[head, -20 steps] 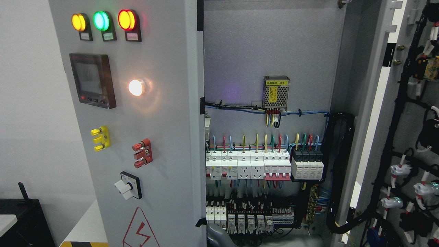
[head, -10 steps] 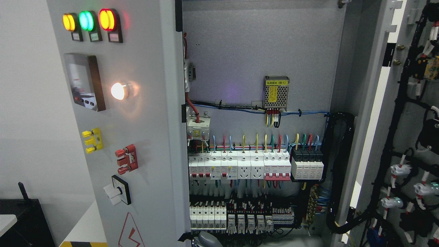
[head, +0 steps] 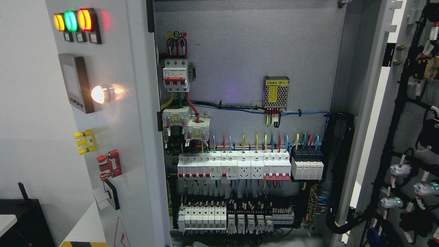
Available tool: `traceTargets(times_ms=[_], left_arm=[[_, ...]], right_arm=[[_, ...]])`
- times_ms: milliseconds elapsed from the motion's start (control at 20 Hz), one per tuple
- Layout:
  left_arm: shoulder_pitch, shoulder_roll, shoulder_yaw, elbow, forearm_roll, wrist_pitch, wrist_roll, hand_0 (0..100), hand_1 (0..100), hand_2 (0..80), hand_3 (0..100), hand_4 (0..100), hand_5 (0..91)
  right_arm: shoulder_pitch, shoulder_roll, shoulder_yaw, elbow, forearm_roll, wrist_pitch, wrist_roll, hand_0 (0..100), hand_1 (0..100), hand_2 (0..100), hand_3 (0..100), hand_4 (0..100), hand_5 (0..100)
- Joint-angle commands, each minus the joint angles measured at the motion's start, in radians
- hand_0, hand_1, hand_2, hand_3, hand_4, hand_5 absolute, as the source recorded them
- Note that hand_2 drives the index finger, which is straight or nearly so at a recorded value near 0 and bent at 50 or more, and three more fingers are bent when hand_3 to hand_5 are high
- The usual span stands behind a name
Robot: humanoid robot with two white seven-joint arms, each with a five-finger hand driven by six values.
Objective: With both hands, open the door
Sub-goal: 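Pull the panel door outward with the right hand, swinging it open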
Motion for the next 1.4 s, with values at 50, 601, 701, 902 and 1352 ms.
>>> traceTargets(times_ms=[50,601,701,902,1352], left_arm=[[0.009,0.0,0.002,0.0,0.023,-0.001,0.0,0,0,0.0,0,3,0.0],[0.009,0.0,0.002,0.0,0.023,-0.001,0.0,0,0,0.0,0,3,0.0],[0.009,0.0,0.002,0.0,0.023,-0.001,0.0,0,0,0.0,0,3,0.0],[0.009,0.0,0.002,0.0,0.023,-0.001,0.0,0,0,0.0,0,3,0.0],[0.011,0.0,0.002,0.0,0.023,0.001,0.0,0,0,0.0,0,3,0.0]], right_arm=[[0.018,-0.031,0.042,-0.052,-0.001,0.001,0.001,11,0,0,0,0,0],[0.019,-0.03,0.088,-0.05,0.002,0.002,-0.001,11,0,0,0,0,0],[0.018,-0.031,0.099,-0.05,0.002,0.002,-0.001,11,0,0,0,0,0],[0.018,-0.03,0.12,-0.05,0.002,0.002,-0.002,11,0,0,0,0,0],[0.016,-0.028,0.157,-0.05,0.008,0.019,-0.018,11,0,0,0,0,0]])
